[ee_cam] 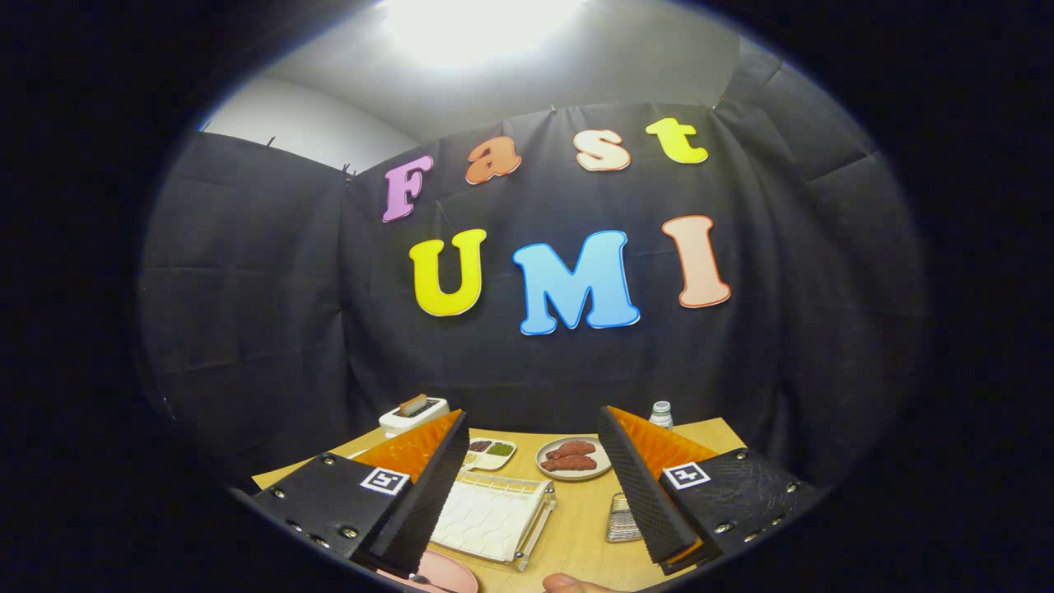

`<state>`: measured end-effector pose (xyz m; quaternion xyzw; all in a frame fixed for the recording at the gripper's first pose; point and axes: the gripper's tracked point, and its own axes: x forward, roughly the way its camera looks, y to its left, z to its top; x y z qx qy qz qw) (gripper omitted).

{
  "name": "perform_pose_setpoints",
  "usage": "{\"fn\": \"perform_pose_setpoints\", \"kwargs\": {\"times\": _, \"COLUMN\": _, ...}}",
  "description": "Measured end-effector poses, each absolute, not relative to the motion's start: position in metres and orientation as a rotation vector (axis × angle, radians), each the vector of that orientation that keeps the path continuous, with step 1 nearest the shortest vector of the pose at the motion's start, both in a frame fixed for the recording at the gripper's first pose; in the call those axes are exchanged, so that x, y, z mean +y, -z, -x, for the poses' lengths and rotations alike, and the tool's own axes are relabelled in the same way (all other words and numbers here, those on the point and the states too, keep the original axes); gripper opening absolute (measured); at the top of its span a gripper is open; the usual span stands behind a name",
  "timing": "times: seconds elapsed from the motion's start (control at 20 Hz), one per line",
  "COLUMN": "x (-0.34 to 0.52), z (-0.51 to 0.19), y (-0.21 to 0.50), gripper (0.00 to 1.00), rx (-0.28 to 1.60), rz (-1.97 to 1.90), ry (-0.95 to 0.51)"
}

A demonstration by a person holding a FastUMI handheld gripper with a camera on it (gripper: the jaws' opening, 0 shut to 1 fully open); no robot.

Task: Take the plate from the dish rack, then take the spoon from the basket and place it into the plate.

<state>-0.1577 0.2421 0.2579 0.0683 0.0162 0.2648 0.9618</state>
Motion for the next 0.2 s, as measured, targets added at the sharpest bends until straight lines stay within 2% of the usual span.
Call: {"fn": "perform_pose_setpoints", "kwargs": {"times": 0.2, "x": 0.206, "z": 0.137, "y": -0.272, "gripper": 0.96, "rx": -0.020, "rz": -0.138, "ry": -0.460}}
